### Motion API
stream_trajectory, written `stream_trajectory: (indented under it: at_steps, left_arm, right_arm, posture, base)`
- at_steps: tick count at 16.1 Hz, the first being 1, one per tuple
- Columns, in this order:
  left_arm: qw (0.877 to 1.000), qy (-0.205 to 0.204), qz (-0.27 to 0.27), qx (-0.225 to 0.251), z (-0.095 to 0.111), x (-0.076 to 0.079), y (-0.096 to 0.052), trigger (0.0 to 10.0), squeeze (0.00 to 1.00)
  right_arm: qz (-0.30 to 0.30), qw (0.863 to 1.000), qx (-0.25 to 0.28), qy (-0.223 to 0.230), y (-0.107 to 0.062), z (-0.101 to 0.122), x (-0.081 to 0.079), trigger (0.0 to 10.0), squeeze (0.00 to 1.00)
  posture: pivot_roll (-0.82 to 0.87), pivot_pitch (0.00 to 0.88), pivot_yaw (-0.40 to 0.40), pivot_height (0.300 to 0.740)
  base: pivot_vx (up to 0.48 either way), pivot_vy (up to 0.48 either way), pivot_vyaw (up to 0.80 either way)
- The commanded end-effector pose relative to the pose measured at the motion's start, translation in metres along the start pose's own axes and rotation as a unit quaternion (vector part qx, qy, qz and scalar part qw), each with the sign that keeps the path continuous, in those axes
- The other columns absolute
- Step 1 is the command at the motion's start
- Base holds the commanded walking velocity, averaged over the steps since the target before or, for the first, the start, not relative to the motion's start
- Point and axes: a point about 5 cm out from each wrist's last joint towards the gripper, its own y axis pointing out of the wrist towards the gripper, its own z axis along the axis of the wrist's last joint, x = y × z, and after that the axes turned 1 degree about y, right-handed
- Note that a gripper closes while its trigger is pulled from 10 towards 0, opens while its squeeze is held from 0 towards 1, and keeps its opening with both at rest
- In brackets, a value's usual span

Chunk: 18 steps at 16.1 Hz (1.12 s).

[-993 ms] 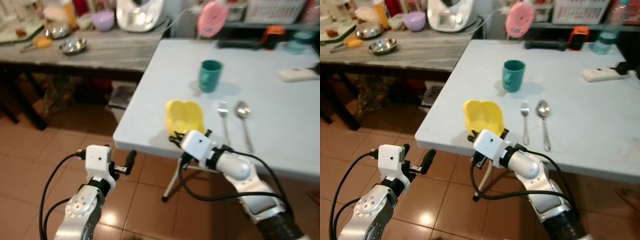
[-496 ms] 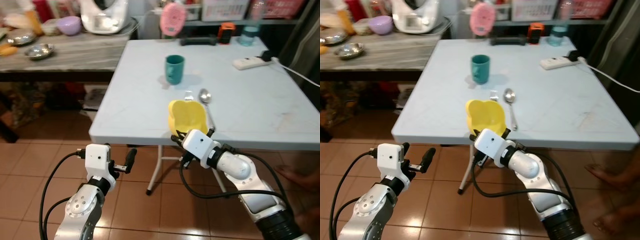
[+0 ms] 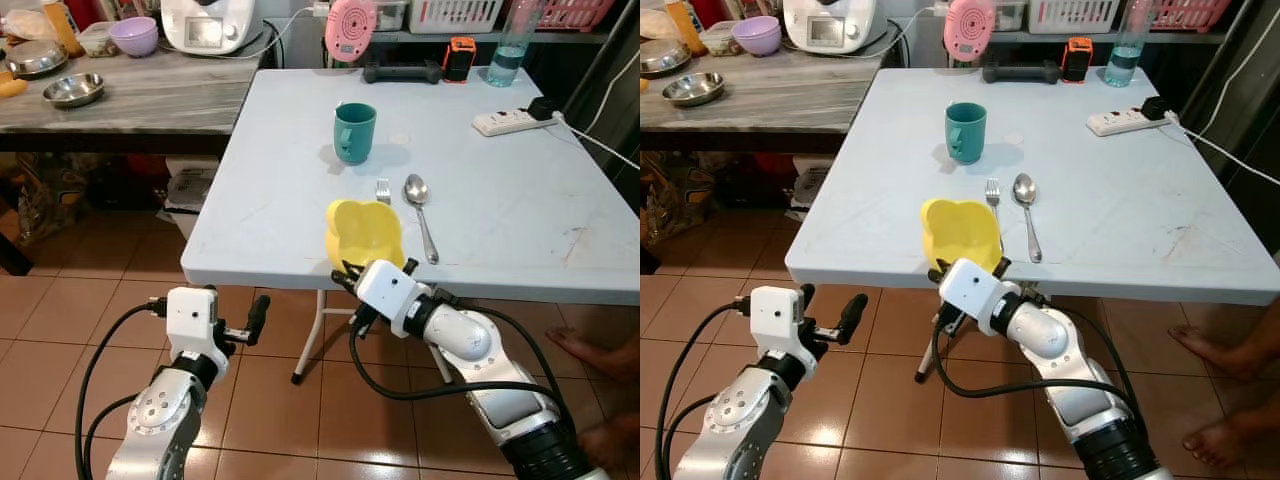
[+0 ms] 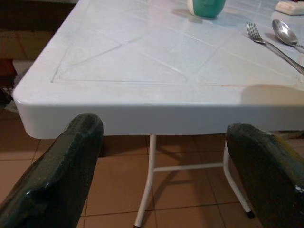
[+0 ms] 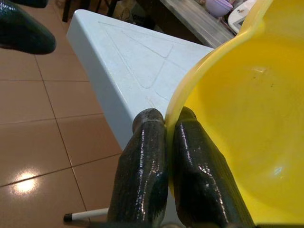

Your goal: Setting the table

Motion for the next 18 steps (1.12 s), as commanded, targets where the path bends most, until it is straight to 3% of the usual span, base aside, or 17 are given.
stream_trajectory:
  at_steps: [1,18]
  left_arm:
    - [1.0,0.011,0.004,0.002,0.0014,-0.0033,-0.0013,10.0,0.0]
    - [1.0,0.014,0.0,0.006,-0.0006,0.0027,0.003,10.0,0.0]
  right_arm:
    - [0.002,1.0,0.011,-0.01,0.0035,0.0055,-0.0012,10.0,0.0]
    - [0.003,1.0,0.007,-0.016,0.0025,0.0039,-0.0004,10.0,0.0]
  posture:
    - [-0.1,0.082,0.056,0.74]
    - [-0.12,0.087,0.052,0.74]
  base:
    - [0.0,0.337,0.0]
    - [0.0,0.354,0.0]
